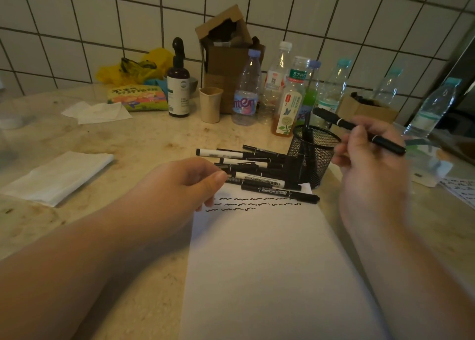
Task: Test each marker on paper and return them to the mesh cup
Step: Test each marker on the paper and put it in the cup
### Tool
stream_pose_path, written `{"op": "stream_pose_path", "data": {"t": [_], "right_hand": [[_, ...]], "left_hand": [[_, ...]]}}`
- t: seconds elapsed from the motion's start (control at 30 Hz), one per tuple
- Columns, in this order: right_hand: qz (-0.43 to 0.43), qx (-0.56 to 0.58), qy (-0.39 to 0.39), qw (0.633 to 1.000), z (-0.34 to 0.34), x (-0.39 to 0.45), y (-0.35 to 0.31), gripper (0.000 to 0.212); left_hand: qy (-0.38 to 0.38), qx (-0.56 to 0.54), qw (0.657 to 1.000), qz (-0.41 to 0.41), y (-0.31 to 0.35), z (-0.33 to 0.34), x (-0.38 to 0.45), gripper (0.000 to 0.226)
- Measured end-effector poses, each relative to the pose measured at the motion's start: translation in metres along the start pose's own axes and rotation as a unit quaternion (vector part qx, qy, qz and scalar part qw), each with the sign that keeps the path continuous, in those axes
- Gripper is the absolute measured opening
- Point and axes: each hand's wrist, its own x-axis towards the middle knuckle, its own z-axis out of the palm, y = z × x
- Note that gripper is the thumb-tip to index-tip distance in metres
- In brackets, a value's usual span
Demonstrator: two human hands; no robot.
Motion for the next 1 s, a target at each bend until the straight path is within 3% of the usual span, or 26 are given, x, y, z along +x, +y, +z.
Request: {"op": "stream_pose_path", "data": {"t": [0.13, 0.2, 0.33, 0.43, 0.5, 0.6, 0.7, 1.0], "right_hand": [[-0.009, -0.14, 0.071, 0.988, -0.004, 0.009, 0.016, 0.015], [0.019, -0.175, 0.06, 0.983, -0.005, 0.012, 0.018, 0.017], [0.093, -0.121, 0.018, 0.988, 0.0, 0.013, 0.016, 0.035], [0.082, -0.154, -0.018, 0.985, 0.001, 0.006, 0.012, 0.041], [0.064, -0.272, -0.083, 0.956, 0.003, 0.0, 0.012, 0.026], [0.051, -0.437, -0.217, 0.872, 0.006, -0.011, 0.018, 0.014], [0.034, -0.492, -0.288, 0.821, 0.007, -0.015, 0.025, 0.012], [0.074, -0.456, -0.352, 0.814, 0.005, -0.016, 0.018, 0.021]], "left_hand": [[-0.003, 0.024, 1.0, 0.006, -0.002, 0.003, 0.001, 0.02], [0.0, 0.025, 1.0, 0.008, -0.003, 0.003, 0.001, 0.02], [0.01, 0.025, 1.0, 0.009, -0.004, 0.002, 0.003, 0.019], [0.012, 0.026, 1.0, 0.007, -0.005, 0.002, 0.003, 0.016], [0.015, 0.029, 0.999, 0.007, -0.004, 0.002, 0.001, 0.013], [0.016, 0.039, 0.999, 0.01, -0.004, 0.002, 0.0, 0.011], [0.015, 0.043, 0.999, 0.013, -0.003, 0.002, 0.0, 0.011], [0.01, 0.045, 0.999, 0.009, -0.006, 0.003, 0.001, 0.011]]}}
